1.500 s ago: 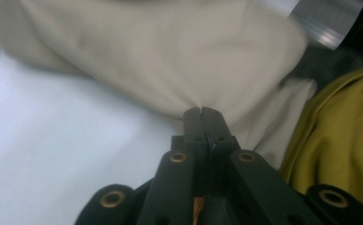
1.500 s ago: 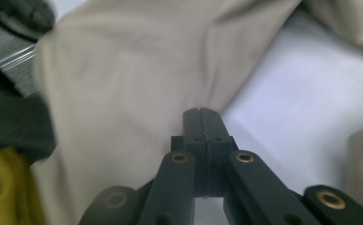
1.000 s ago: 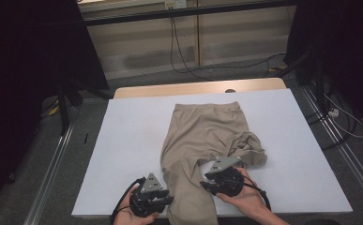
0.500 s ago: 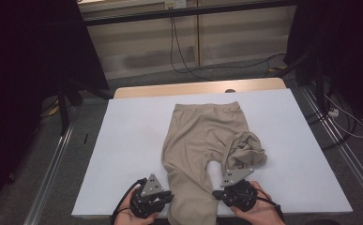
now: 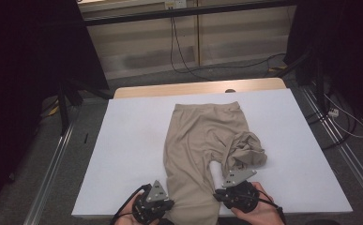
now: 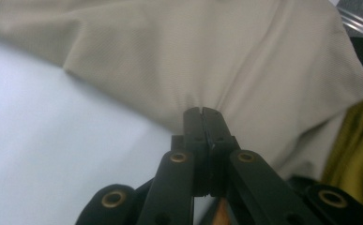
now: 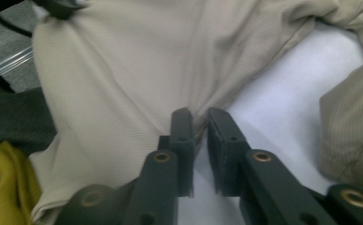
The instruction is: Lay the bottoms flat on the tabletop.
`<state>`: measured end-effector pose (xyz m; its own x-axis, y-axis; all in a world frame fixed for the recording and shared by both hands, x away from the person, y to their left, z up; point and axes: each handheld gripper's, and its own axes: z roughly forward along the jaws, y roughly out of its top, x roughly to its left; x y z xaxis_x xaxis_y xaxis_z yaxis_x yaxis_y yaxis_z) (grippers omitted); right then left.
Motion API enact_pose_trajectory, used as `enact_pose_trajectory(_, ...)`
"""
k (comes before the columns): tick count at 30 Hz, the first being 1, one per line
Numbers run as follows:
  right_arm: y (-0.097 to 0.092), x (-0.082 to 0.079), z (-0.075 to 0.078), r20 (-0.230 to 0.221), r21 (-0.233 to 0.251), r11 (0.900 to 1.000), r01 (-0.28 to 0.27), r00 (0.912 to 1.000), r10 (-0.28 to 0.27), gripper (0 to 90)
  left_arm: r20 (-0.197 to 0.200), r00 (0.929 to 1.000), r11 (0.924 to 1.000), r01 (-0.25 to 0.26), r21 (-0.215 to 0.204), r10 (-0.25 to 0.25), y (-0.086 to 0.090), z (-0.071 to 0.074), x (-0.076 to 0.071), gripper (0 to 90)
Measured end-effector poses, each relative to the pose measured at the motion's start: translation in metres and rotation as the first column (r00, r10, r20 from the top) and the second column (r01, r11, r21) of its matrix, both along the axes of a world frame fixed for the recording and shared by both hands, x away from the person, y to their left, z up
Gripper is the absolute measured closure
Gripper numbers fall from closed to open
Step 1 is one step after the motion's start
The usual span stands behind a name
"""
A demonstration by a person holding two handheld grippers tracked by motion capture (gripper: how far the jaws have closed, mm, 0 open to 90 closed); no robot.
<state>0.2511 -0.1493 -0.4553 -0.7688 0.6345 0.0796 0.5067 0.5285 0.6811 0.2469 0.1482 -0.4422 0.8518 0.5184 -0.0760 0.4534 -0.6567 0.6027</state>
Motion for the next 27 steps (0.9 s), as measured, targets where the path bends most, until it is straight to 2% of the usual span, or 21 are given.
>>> enact_pose_trajectory(2, 0.004, 0.003, -0.001, 0.006, 0.003, 1.0, 0.001, 1.0, -0.001, 72.5, -0.014, 0.9998, 0.9999, -0.01, -0.003, 0.01, 0.004, 0.002, -0.006, 90.0)
enact_pose_trajectory(4, 0.009, 0.005, 0.0, 0.019, -0.002, 1.0, 0.003, 0.9998, -0.003, 64.4, -0.025, 0.9997, 0.9999, 0.003, 0.01, -0.003, 0.006, 0.003, -0.008, 90.0)
enact_pose_trajectory(5, 0.012, 0.007, 0.0, 0.031, -0.002, 0.9999, 0.013, 0.9994, -0.013, 61.0, -0.033, 0.9994, 1.0, 0.004, 0.001, -0.004, 0.007, 0.004, -0.009, 90.0)
enact_pose_trajectory(7, 0.015, 0.01, 0.001, 0.052, 0.0, 0.9999, 0.015, 0.9985, -0.015, 60.0, -0.028, 0.9996, 0.9993, 0.0, -0.038, -0.001, 0.01, 0.007, -0.008, 89.8)
enact_pose_trajectory(9, 0.017, 0.014, 0.002, 0.079, 0.008, 0.9993, 0.037, 0.9961, -0.038, 58.8, -0.015, 0.9999, 0.9957, -0.003, -0.093, 0.002, 0.012, 0.01, -0.004, 85.5)
enact_pose_trajectory(11, 0.016, 0.019, 0.003, 0.083, 0.015, 0.9984, 0.054, 0.995, -0.055, 61.3, 0.03, 0.9995, 0.9942, -0.009, -0.107, 0.012, 0.012, 0.01, 0.0, 78.8)
enact_pose_trajectory(12, 0.015, 0.021, 0.002, 0.082, 0.011, 0.9981, 0.061, 0.9947, -0.062, 65.4, 0.044, 0.9989, 0.9949, -0.013, -0.1, 0.018, 0.011, 0.009, 0.003, 74.3)
enact_pose_trajectory(14, 0.013, 0.023, -0.001, 0.057, 0.003, 0.9989, 0.048, 0.9972, -0.048, 87.3, 0.06, 0.9979, 0.9955, -0.017, -0.093, 0.023, 0.009, 0.005, 0.009, 71.2)
enact_pose_trajectory(15, 0.011, 0.023, -0.003, 0.038, 0.009, 0.9991, 0.043, 0.9984, -0.043, 90.0, 0.068, 0.9973, 0.9963, -0.02, -0.083, 0.026, 0.008, 0.002, 0.013, 69.7)
enact_pose_trajectory(16, 0.01, 0.022, -0.003, 0.029, 0.017, 0.9988, 0.046, 0.9985, -0.047, 90.0, 0.072, 0.997, 0.9971, -0.022, -0.073, 0.027, 0.007, 0.0, 0.016, 69.6)
enact_pose_trajectory(18, 0.01, 0.018, 0.0, 0.032, -0.009, 0.9994, 0.035, 0.9989, -0.034, 90.0, 0.061, 0.9979, 0.9979, -0.02, -0.062, 0.024, 0.006, -0.005, 0.021, 70.2)
enact_pose_trajectory(20, 0.008, 0.013, 0.001, 0.02, -0.01, 0.9997, 0.022, 0.9996, -0.022, 90.0, 0.06, 0.9981, 0.9984, -0.012, -0.055, 0.015, 0.004, -0.005, 0.022, 70.6)
enact_pose_trajectory(23, 0.005, 0.005, 0.001, -0.019, 0.007, 1.0, 0.001, 0.9998, -0.001, 90.0, 0.077, 0.997, 0.9997, 0.0, -0.023, 0.002, 0.001, -0.007, 0.019, 72.5)
enact_pose_trajectory(25, 0.005, 0.0, 0.001, -0.03, 0.012, 0.9999, 0.002, 0.9995, -0.001, 90.0, 0.062, 0.9979, 0.9997, -0.019, -0.018, 0.02, 0.001, -0.006, 0.017, 80.1)
enact_pose_trajectory(26, 0.004, -0.003, 0.001, -0.023, 0.003, 1.0, 0.009, 0.9997, -0.009, 90.0, 0.053, 0.9984, 0.9997, -0.02, -0.014, 0.021, 0.001, -0.006, 0.016, 88.1)
enact_pose_trajectory(27, 0.004, -0.004, 0.001, -0.015, -0.004, 1.0, 0.006, 0.9999, -0.007, 89.0, 0.053, 0.9982, 0.9996, -0.028, -0.005, 0.029, 0.001, -0.005, 0.015, 89.8)
